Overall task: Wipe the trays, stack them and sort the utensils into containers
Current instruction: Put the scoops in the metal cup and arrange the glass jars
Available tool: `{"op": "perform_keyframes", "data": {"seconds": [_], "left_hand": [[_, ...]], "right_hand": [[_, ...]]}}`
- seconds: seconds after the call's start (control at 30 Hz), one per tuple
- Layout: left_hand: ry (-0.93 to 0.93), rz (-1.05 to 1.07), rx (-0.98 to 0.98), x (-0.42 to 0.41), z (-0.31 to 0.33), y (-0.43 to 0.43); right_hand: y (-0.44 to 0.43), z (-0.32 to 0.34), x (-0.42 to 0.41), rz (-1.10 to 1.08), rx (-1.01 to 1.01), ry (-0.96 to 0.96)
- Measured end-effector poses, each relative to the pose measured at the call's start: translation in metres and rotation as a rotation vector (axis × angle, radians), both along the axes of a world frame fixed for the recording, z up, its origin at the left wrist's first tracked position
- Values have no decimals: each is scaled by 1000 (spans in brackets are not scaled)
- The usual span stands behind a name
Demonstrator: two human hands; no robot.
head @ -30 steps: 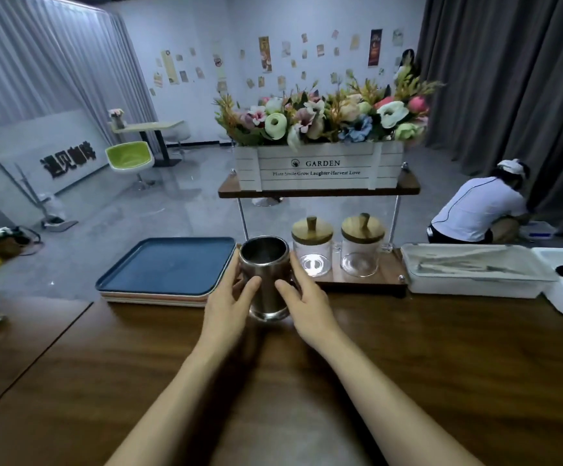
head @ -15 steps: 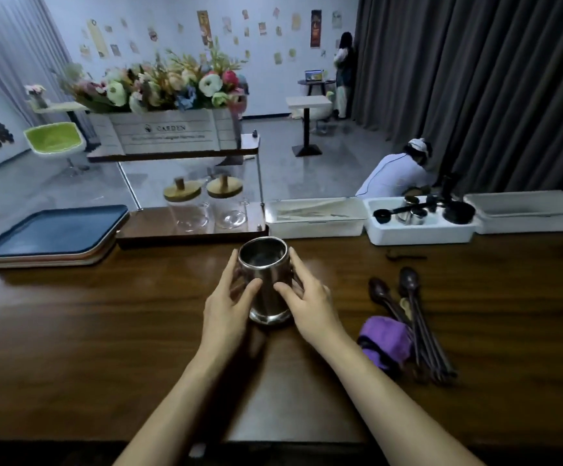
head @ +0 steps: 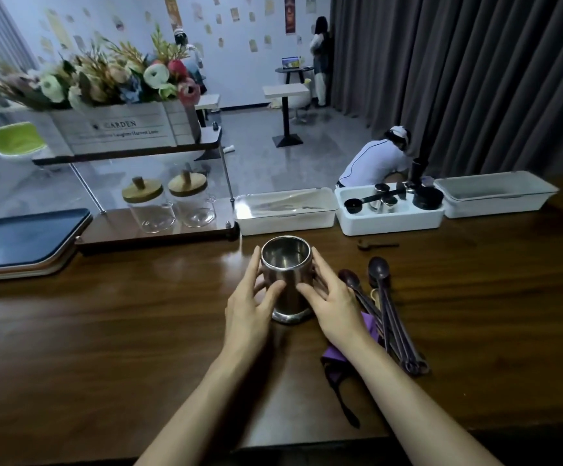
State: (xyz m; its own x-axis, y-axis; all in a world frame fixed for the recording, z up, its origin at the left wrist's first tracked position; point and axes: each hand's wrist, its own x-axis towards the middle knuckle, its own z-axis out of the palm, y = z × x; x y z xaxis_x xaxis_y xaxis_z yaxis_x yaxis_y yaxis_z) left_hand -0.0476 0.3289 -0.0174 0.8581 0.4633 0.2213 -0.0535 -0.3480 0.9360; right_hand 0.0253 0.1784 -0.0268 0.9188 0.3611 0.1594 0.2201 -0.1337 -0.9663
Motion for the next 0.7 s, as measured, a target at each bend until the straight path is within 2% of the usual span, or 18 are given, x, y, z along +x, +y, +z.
{"op": "perform_keyframes", "data": {"seconds": [0.33,0.57,0.7], "left_hand": [[-23,0,85,15,2,5],[-3,17,57,28,-2,-10],[11,18,38,33,-14,-21]], "right_hand": [[-6,12,5,-8,-52,-12],[-67,12,13,-230,-227,-81],[-97,5,19,-264,-359,-115]]}}
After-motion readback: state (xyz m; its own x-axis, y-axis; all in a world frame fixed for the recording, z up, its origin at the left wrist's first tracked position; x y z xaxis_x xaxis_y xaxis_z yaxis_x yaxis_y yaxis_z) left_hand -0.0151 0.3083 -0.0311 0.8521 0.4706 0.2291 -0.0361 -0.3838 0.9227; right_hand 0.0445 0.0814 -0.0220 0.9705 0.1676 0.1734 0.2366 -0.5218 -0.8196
